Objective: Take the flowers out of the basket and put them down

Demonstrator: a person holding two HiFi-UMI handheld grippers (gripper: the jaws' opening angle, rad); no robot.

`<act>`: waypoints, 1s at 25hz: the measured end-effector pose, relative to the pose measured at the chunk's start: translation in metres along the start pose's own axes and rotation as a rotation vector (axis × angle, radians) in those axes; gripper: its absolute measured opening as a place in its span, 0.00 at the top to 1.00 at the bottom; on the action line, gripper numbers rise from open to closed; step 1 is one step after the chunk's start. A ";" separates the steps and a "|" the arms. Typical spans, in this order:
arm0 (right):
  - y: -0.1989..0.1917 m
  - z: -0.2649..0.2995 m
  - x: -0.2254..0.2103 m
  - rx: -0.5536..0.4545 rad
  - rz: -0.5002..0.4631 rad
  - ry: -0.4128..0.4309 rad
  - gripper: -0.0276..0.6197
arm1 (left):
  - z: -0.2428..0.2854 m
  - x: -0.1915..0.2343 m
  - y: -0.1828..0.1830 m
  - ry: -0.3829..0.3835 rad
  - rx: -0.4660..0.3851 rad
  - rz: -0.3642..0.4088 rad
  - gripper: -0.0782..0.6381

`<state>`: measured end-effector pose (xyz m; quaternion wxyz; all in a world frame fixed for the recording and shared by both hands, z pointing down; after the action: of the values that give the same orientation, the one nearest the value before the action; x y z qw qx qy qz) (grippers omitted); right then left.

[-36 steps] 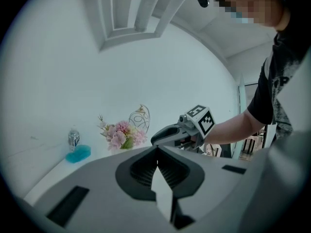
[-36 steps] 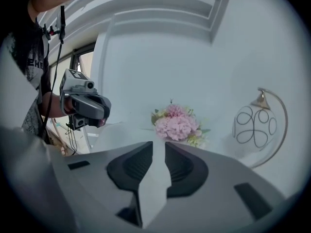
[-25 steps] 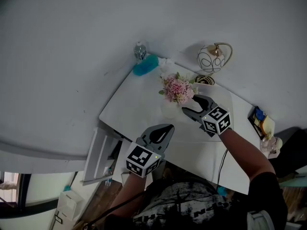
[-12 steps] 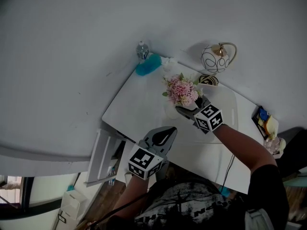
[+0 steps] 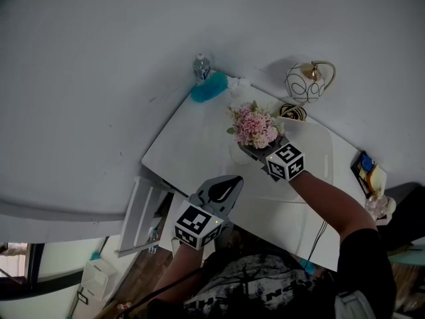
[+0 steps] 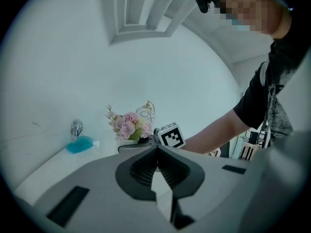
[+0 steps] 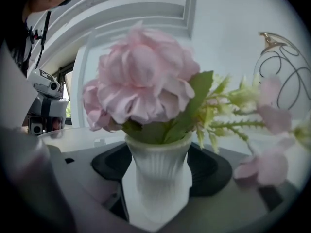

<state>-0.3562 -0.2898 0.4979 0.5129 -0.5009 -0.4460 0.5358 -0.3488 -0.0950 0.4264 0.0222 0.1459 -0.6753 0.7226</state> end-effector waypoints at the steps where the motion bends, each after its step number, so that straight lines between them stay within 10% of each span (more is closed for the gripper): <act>1: -0.001 0.002 0.000 -0.002 -0.004 0.002 0.43 | 0.000 0.000 0.000 -0.001 0.001 -0.001 0.87; 25: 0.008 -0.001 -0.003 0.028 -0.028 0.025 0.44 | -0.001 0.002 -0.003 -0.008 0.009 -0.013 0.87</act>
<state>-0.3558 -0.2939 0.4897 0.5329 -0.4940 -0.4392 0.5284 -0.3499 -0.0942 0.4301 0.0235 0.1532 -0.6713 0.7248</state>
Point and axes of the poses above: the fingertips, and each gripper's own axes: z forward along the fingers, x to its left, y out of its top, the point moved 6 cm from there along -z, backward along the fingers, and after that the axes turned 9 degrees about -x, right-handed, at the moved point
